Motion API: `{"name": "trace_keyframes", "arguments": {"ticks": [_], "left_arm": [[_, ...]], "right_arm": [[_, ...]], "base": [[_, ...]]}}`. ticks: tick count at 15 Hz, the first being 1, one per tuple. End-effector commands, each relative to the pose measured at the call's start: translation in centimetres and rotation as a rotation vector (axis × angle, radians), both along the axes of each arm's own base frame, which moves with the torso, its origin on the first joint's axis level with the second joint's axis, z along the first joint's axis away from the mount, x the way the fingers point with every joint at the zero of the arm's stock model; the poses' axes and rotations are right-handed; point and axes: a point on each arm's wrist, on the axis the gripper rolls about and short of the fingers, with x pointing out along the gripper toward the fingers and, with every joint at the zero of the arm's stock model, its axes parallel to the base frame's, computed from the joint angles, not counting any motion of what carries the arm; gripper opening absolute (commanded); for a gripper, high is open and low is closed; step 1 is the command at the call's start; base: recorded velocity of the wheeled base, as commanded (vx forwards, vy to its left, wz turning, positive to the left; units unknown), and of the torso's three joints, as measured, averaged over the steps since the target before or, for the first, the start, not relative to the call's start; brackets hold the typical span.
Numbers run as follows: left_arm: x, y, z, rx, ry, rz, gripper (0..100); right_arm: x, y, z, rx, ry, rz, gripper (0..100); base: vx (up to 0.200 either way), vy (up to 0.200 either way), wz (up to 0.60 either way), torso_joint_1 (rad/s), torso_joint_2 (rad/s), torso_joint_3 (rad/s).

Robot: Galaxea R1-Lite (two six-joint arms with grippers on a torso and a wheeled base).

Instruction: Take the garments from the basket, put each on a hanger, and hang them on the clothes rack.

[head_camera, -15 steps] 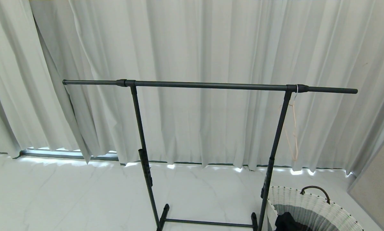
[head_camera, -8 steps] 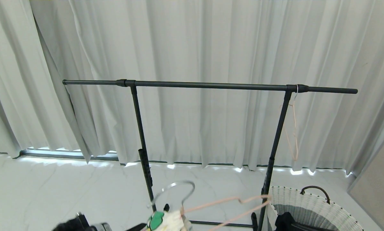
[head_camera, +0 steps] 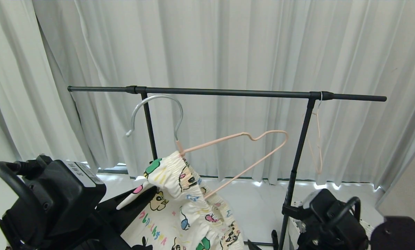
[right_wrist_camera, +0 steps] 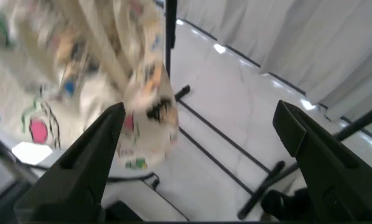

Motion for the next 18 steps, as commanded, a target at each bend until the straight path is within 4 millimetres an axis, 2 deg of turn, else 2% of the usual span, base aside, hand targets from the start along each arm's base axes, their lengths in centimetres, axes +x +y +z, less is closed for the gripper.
{"name": "trace_keyframes", "arguments": {"ticks": [1,3,6,7,9,14,18], "left_arm": [[0.0,0.1,0.2,-0.007,-0.004,0.001,0],[0.0,0.0,0.1,-0.006,-0.003,0.001,0],[0.0,-0.1,0.3,-0.009,-0.005,-0.003,0],[0.1,-0.2,0.8,-0.026,-0.016,-0.004,0],[0.2,-0.3,1.6,-0.047,-0.031,-0.004,0],[0.2,-0.4,2.1,-0.062,-0.045,0.000,0],[0.1,0.4,0.3,-0.006,-0.017,0.048,0]], "right_arm": [[2.0,2.5,-0.2,0.002,0.007,-0.043,100],[2.5,3.5,0.3,0.024,-0.001,-0.043,100],[1.3,4.4,-0.2,0.009,0.005,0.009,100],[0.4,5.3,-1.2,-0.030,0.013,0.049,100],[0.7,5.6,-2.2,-0.066,0.020,0.039,100],[2.3,4.8,-3.0,-0.116,0.012,-0.049,100],[5.1,2.0,-3.6,-0.223,-0.035,-0.195,100]], "base": [[0.000,0.000,0.00,0.000,0.00,0.000],[0.000,0.000,0.00,0.000,0.00,0.000],[0.000,0.000,0.00,0.000,0.00,0.000],[0.000,0.000,0.00,0.000,0.00,0.000],[0.000,0.000,0.00,0.000,0.00,0.000],[0.000,0.000,0.00,0.000,0.00,0.000],[0.000,0.000,0.00,0.000,0.00,0.000]]}}
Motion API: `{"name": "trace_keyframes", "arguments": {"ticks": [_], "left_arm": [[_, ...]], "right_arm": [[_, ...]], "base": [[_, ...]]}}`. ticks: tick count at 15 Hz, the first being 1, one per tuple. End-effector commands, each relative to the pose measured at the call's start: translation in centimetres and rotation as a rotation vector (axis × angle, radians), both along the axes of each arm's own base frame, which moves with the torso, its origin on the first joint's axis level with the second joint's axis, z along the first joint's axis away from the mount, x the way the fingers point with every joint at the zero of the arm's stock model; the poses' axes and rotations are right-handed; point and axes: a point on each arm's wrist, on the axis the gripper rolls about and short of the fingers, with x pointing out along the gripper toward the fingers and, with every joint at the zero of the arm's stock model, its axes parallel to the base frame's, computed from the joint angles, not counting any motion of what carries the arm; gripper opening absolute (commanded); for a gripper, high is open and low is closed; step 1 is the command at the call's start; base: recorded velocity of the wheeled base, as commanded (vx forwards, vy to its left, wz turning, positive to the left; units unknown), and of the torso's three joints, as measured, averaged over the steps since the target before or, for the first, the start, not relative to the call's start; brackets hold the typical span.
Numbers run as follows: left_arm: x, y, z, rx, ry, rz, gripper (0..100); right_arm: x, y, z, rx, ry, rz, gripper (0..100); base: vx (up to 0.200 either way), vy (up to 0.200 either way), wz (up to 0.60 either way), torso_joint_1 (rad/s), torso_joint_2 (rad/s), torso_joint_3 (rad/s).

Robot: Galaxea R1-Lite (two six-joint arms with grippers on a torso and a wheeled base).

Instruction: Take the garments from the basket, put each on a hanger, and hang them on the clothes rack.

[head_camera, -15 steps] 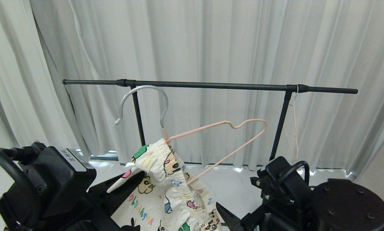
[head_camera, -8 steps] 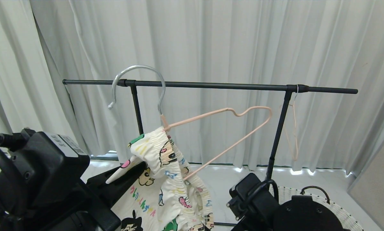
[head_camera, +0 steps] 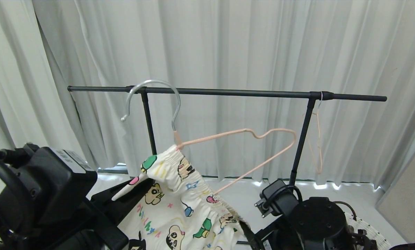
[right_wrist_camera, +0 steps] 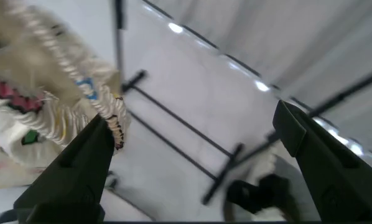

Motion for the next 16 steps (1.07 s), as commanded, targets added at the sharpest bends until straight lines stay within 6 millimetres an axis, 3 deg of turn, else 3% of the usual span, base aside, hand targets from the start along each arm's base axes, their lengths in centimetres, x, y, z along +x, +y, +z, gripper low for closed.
{"name": "trace_keyframes", "arguments": {"ticks": [1,4,14,16], "left_arm": [[-0.6,1.3,-2.4,0.062,0.034,0.042,0],[-1.7,2.9,-5.1,0.125,0.078,0.034,0],[-2.8,4.3,-8.2,0.227,0.140,-0.008,0],[-2.9,4.8,-9.2,0.339,0.155,0.014,0]], "right_arm": [[1.4,-2.3,-0.1,-0.040,-0.008,-0.076,100],[2.3,-3.8,0.1,-0.052,-0.016,-0.131,100],[2.6,-5.1,0.2,-0.058,-0.019,-0.171,100],[2.5,-5.0,0.4,-0.054,-0.025,-0.166,100]], "base": [[0.000,0.000,0.00,0.000,0.00,0.000],[0.000,0.000,0.00,0.000,0.00,0.000],[0.000,0.000,0.00,0.000,0.00,0.000],[0.000,0.000,0.00,0.000,0.00,0.000]]}}
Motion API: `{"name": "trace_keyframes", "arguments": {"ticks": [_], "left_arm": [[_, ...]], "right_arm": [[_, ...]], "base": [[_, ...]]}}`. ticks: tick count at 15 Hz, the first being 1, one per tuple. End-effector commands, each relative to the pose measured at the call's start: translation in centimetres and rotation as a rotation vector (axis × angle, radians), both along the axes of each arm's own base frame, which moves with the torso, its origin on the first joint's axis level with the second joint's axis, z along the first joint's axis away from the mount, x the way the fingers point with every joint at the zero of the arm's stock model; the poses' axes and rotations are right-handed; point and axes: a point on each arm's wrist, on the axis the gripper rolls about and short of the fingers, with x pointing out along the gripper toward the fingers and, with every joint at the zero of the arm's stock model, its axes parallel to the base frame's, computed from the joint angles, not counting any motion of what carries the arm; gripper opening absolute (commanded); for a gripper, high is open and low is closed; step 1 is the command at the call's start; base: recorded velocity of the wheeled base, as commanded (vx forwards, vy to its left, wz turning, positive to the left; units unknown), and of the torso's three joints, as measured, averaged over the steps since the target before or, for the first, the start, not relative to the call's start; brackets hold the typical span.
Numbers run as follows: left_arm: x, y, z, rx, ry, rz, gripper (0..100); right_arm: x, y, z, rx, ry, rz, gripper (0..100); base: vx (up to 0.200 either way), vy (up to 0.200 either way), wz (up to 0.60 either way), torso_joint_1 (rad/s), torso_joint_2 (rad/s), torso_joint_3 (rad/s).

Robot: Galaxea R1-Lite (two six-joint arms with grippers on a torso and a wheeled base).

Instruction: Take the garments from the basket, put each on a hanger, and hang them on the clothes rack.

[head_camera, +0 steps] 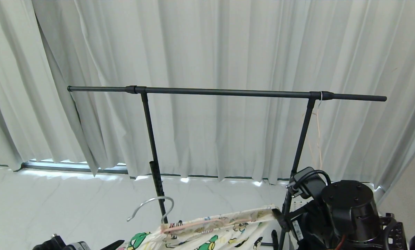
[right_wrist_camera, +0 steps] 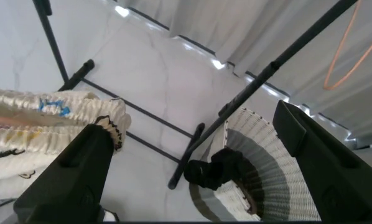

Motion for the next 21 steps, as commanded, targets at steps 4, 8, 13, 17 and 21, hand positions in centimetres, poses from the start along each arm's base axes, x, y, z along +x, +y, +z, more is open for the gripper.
{"name": "trace_keyframes", "arguments": {"ticks": [4,8,13,17,21], "left_arm": [[0.6,0.0,-0.3,0.147,0.000,0.034,0],[2.3,-0.6,1.1,0.112,-0.015,0.120,0],[1.9,-0.9,1.2,0.084,-0.009,0.060,0],[0.1,-2.3,1.2,0.057,0.014,-0.199,0],[-1.2,-3.3,0.9,0.079,0.024,-0.341,0]], "right_arm": [[-3.1,1.3,1.8,0.043,-0.040,0.182,100],[-8.5,3.6,1.6,0.060,0.003,0.503,100],[-10.2,4.1,1.6,0.046,0.005,0.613,100],[-10.0,4.3,1.5,-0.011,-0.012,0.716,100],[-9.8,4.6,0.7,-0.077,-0.012,0.819,100]], "base": [[0.000,0.000,0.00,0.000,0.00,0.000],[0.000,0.000,0.00,0.000,0.00,0.000],[0.000,0.000,0.00,0.000,0.00,0.000],[0.000,0.000,0.00,0.000,0.00,0.000],[0.000,0.000,0.00,0.000,0.00,0.000]]}}
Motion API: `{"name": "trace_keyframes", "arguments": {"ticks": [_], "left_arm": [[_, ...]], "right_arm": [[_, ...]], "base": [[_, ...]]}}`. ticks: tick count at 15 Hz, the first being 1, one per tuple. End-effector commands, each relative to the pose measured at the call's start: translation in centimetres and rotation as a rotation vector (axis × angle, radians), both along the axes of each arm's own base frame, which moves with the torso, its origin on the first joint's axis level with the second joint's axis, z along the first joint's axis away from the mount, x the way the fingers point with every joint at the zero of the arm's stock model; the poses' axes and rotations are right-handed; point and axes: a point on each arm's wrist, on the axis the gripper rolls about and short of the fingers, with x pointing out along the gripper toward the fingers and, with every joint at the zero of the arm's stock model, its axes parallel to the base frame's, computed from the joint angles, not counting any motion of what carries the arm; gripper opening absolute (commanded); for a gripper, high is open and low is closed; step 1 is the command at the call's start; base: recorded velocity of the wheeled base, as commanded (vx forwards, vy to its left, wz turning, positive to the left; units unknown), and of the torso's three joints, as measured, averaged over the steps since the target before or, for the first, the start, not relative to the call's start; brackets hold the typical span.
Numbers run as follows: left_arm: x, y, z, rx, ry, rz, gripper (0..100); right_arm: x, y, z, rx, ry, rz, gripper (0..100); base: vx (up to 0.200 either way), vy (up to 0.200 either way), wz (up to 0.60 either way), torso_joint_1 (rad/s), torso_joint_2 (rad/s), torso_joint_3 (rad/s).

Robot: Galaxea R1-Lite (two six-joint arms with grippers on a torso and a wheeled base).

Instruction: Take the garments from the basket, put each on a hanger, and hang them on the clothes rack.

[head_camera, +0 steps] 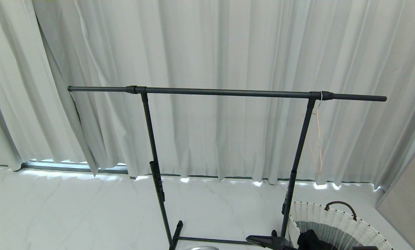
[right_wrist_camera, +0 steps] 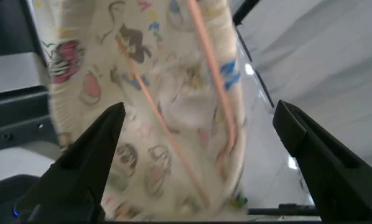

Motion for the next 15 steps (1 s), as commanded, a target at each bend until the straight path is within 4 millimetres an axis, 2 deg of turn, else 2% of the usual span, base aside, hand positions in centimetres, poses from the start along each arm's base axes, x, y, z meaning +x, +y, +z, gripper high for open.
{"name": "trace_keyframes", "arguments": {"ticks": [1,14,15], "left_arm": [[-0.69,-0.52,-0.16,0.017,-0.001,-0.073,0],[-0.81,-0.70,0.46,0.001,-0.027,-0.097,0],[-0.81,-0.68,0.48,0.000,-0.028,-0.097,0]], "right_arm": [[0.08,0.23,-0.55,-0.023,0.002,0.009,100],[0.07,0.21,-1.02,-0.040,0.014,0.024,100],[0.08,0.25,-1.10,-0.042,0.016,0.023,0]], "base": [[0.000,0.000,0.00,0.000,0.00,0.000],[0.000,0.000,0.00,0.000,0.00,0.000],[0.000,0.000,0.00,0.000,0.00,0.000]]}}
